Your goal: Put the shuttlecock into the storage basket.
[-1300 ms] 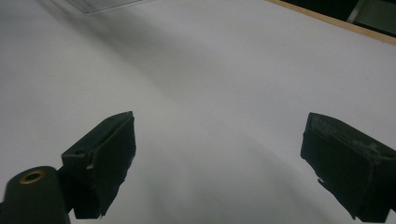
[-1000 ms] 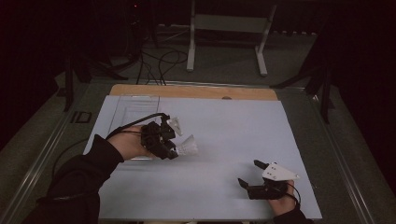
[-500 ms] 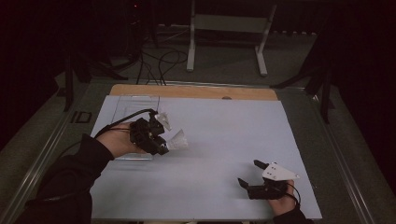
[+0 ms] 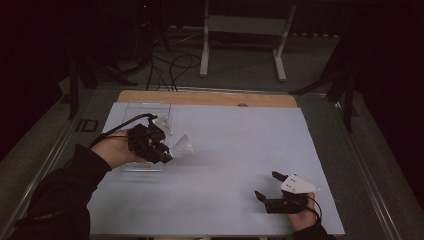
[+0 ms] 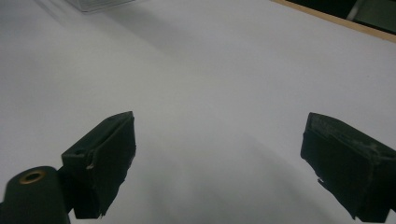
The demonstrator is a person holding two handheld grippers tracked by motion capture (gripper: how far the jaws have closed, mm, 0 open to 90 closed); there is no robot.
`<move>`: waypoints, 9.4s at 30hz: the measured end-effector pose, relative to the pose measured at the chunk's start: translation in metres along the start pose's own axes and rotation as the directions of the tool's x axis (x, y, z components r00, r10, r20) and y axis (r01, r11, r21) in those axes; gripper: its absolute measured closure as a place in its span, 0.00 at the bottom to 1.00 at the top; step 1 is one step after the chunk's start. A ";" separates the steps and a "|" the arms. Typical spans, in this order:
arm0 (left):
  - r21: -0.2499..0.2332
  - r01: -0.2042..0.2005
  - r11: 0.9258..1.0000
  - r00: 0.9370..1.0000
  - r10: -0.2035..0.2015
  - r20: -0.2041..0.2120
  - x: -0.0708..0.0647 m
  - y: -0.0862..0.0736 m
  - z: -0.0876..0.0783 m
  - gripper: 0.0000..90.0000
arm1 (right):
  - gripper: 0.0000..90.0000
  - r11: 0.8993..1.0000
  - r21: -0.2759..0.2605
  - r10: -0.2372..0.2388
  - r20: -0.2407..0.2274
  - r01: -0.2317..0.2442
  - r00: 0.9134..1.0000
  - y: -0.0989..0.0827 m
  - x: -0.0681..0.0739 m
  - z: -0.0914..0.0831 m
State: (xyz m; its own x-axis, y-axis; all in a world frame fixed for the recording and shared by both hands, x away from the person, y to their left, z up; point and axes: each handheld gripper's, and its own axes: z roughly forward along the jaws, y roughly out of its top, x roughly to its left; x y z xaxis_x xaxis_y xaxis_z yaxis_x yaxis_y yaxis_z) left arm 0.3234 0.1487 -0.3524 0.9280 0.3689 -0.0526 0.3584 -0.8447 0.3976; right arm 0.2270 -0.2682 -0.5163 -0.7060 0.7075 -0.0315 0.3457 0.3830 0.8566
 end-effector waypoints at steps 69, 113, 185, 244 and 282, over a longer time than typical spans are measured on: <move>-0.051 0.457 0.888 0.860 -0.456 -0.228 0.063 -0.095 -0.044 0.74 | 0.11 1.000 0.008 0.000 0.003 0.000 1.000 0.000 0.000 0.001; 0.051 0.472 0.880 0.867 -0.453 -0.206 0.083 -0.123 0.026 0.74 | 0.11 1.000 0.014 -0.002 -0.002 0.002 1.000 0.000 0.001 0.001; 0.032 0.473 0.881 0.869 -0.460 -0.182 0.078 -0.079 0.023 0.12 | 0.12 1.000 0.016 0.004 -0.002 -0.004 1.000 -0.001 0.000 0.001; -0.103 0.213 0.972 0.976 -0.216 -0.026 0.031 0.023 0.060 0.00 | 0.12 1.000 0.015 0.013 -0.002 -0.013 1.000 -0.002 -0.002 0.000; -0.210 0.093 0.973 0.990 -0.067 0.125 -0.022 0.028 0.112 0.00 | 0.12 1.000 0.011 0.014 -0.011 -0.014 1.000 -0.002 -0.002 0.000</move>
State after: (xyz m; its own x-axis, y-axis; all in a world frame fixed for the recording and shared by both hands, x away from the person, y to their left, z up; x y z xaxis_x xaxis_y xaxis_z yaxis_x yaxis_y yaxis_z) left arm 0.3243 0.0738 -0.4426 0.9072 0.3738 -0.1931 0.4134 -0.7063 0.5746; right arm 0.2274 -0.2703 -0.5182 -0.7079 0.7062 -0.0139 0.3623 0.3799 0.8511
